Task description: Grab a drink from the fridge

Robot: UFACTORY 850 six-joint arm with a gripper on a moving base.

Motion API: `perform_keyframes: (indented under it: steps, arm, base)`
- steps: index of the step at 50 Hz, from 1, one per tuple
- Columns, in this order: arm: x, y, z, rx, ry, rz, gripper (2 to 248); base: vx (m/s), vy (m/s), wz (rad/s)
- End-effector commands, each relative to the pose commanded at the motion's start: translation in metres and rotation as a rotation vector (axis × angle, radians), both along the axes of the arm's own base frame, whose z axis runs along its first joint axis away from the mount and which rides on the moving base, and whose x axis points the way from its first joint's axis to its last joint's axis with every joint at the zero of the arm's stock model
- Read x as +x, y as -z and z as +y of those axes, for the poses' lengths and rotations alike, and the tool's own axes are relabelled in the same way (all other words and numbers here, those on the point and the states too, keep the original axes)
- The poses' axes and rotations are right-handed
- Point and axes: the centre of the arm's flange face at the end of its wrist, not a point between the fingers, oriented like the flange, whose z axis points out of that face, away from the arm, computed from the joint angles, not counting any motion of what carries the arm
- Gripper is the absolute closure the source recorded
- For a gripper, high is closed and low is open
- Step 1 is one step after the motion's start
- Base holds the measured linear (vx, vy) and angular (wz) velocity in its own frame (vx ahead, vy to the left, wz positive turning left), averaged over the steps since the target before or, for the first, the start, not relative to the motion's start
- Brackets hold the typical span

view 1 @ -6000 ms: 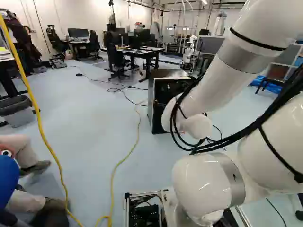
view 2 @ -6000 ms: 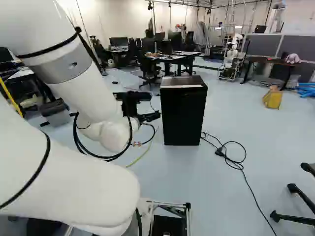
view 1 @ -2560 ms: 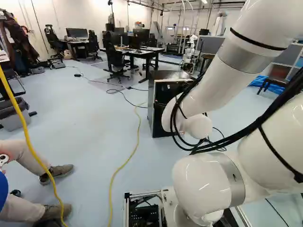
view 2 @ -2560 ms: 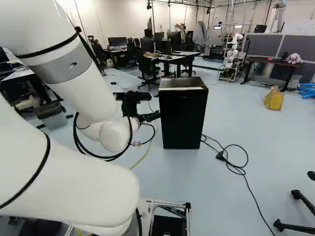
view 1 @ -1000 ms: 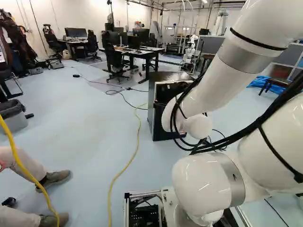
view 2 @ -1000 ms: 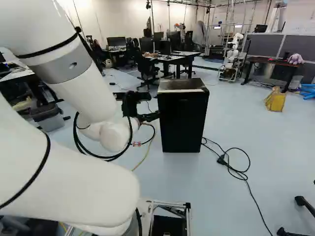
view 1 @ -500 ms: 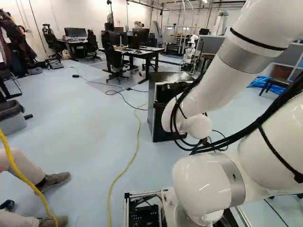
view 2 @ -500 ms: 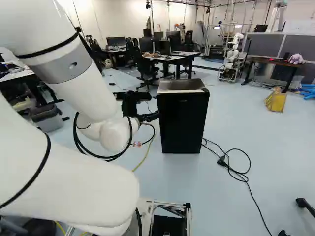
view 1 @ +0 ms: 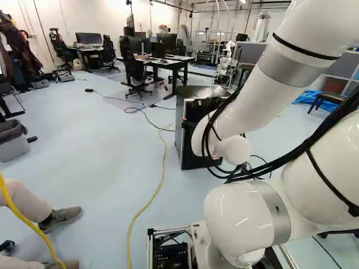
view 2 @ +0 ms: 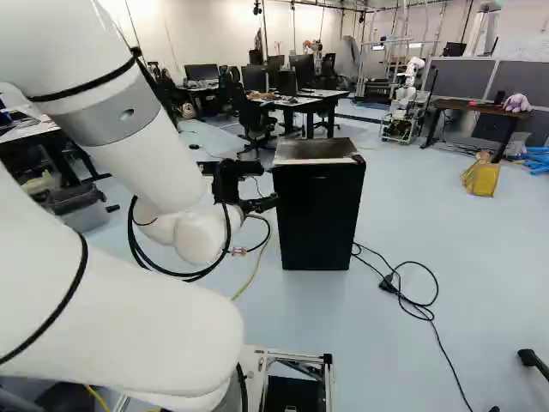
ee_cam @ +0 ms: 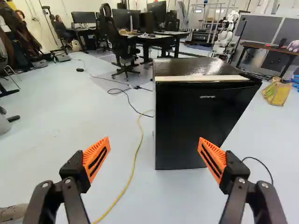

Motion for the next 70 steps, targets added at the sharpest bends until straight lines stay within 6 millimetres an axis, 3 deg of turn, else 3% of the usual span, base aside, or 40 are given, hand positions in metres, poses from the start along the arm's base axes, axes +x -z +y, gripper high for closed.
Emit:
perform_keyframes:
  steps: [70]
  arm:
    - [0.0000, 0.0000, 0.0000, 0.000, 0.000, 0.000, 3]
  base:
    - [0.034, 0.000, -0.002]
